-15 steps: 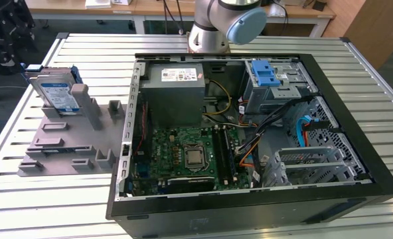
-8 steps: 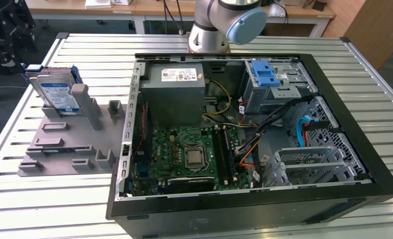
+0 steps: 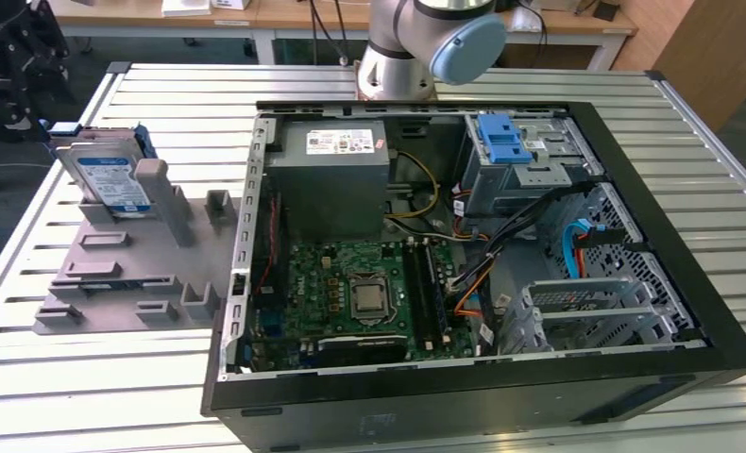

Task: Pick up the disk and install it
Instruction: 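Pick up the disk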

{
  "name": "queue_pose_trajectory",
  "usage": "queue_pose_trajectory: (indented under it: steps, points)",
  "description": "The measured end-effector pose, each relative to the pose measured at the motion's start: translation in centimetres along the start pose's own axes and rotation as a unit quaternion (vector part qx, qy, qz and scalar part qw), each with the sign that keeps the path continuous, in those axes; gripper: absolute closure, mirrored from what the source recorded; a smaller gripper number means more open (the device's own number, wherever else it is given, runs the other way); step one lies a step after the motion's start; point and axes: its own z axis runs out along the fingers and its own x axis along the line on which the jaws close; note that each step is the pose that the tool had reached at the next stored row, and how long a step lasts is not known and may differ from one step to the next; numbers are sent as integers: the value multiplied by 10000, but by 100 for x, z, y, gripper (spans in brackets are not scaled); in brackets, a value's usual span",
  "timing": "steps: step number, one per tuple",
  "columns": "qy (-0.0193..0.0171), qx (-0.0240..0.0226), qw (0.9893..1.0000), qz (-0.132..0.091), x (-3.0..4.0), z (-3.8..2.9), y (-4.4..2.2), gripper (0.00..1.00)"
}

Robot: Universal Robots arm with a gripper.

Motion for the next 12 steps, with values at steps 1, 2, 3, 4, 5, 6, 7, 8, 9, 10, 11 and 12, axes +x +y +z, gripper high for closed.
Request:
queue_pose_trajectory:
  steps: [1,2,3,4,5,6,7,8,9,10,11,12]
  points:
    - [0,0,10000,0,0,5,0,29]
    - [-1,0,10000,0,1,12,0,29]
    - [-2,0,10000,0,1,18,0,29]
    - [-3,0,10000,0,1,24,-1,29]
    - [-4,0,10000,0,1,30,-1,29]
    - [-4,-1,10000,0,1,36,-1,29]
    - [-4,-2,10000,0,2,42,-1,29]
    - [-4,-2,10000,0,2,48,-2,29]
    - [-4,-3,10000,0,2,53,-2,29]
    - [-4,-4,10000,0,2,59,-2,29]
    - [-4,-4,10000,0,2,65,-2,29]
    - [-4,-4,10000,0,3,70,-2,29]
